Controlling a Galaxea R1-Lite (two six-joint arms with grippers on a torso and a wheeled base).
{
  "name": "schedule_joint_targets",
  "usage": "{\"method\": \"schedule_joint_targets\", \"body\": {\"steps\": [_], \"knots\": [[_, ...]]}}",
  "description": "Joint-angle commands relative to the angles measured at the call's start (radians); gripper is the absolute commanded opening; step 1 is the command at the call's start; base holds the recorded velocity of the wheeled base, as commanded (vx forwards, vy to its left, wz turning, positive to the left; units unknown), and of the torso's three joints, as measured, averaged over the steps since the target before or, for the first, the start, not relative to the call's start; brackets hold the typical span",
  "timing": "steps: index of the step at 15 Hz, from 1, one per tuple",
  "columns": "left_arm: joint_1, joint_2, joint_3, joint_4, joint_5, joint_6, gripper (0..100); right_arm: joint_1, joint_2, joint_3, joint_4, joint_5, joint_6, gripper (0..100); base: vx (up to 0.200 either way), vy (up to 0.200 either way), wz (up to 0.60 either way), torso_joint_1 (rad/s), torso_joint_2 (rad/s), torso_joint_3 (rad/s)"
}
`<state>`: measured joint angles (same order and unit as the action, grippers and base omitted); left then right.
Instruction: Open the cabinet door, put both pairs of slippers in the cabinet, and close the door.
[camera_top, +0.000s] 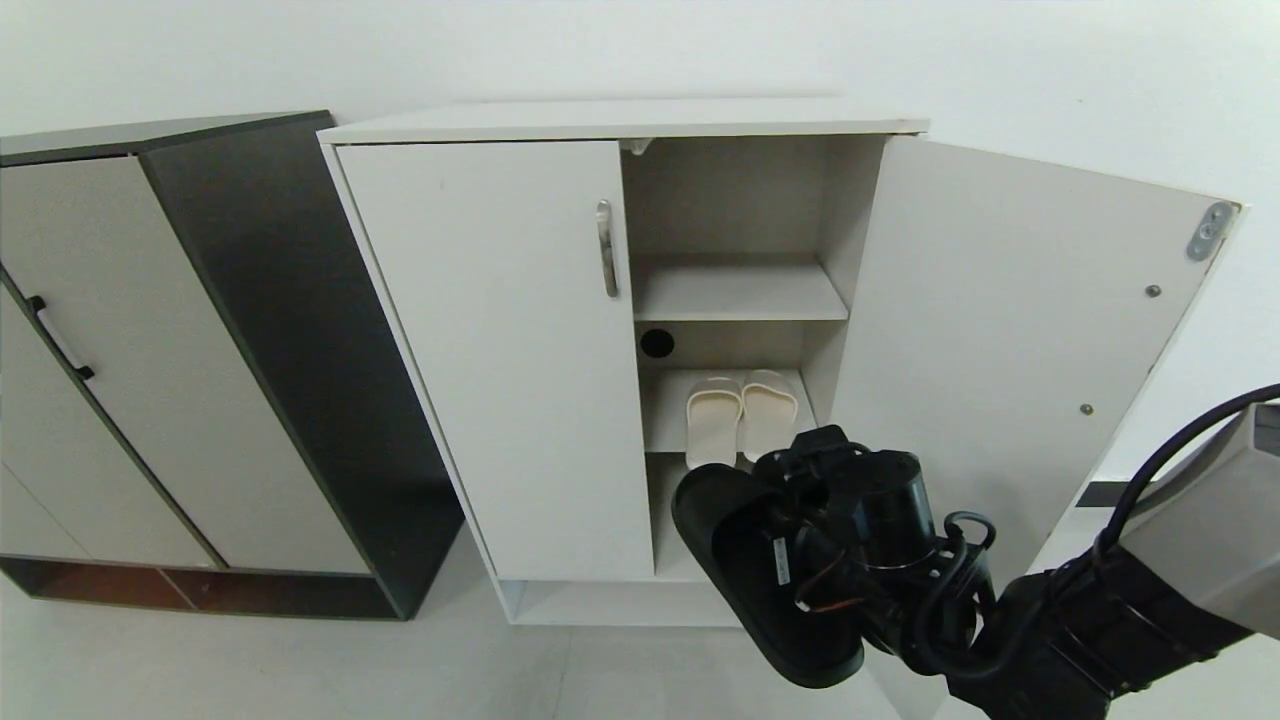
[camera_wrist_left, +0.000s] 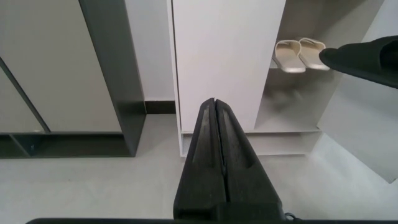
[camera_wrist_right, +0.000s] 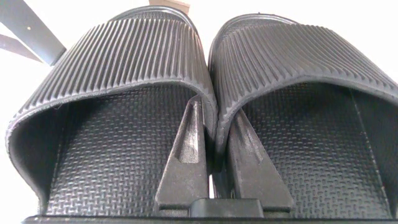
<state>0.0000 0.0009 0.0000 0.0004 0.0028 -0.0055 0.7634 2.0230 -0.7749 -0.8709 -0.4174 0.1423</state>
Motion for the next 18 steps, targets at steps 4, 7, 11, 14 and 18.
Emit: {"method": "schedule_joint_targets", "body": {"steps": [4,7,11,14,18], "knots": [[0.0,0.001,0.0,0.0,0.0,-0.001,0,0.002,0.031,-0.027,-0.056,-0.067,-0.063,0,0.0,0.0,0.0,0.0,0.0,0.0],[0.0,-0.001,0.0,0.0,0.0,0.004,0,0.03,0.08,-0.267,0.182,-0.208,0.02,0,0.0,0.0,0.0,0.0,0.0,0.0],[0.0,0.001,0.0,0.0,-0.001,0.007,0,0.08,0.092,-0.724,0.791,-0.296,0.28,0,0.0,0.0,0.0,0.0,0.0,0.0],[0.0,0.001,0.0,0.0,0.0,0.007,0,0.077,0.129,-0.891,0.809,-0.36,0.23,0,0.0,0.0,0.0,0.0,0.0,0.0],[0.0,0.001,0.0,0.0,-0.001,0.007,0,0.073,0.129,-0.905,0.767,-0.366,0.164,0,0.0,0.0,0.0,0.0,0.0,0.0]]}}
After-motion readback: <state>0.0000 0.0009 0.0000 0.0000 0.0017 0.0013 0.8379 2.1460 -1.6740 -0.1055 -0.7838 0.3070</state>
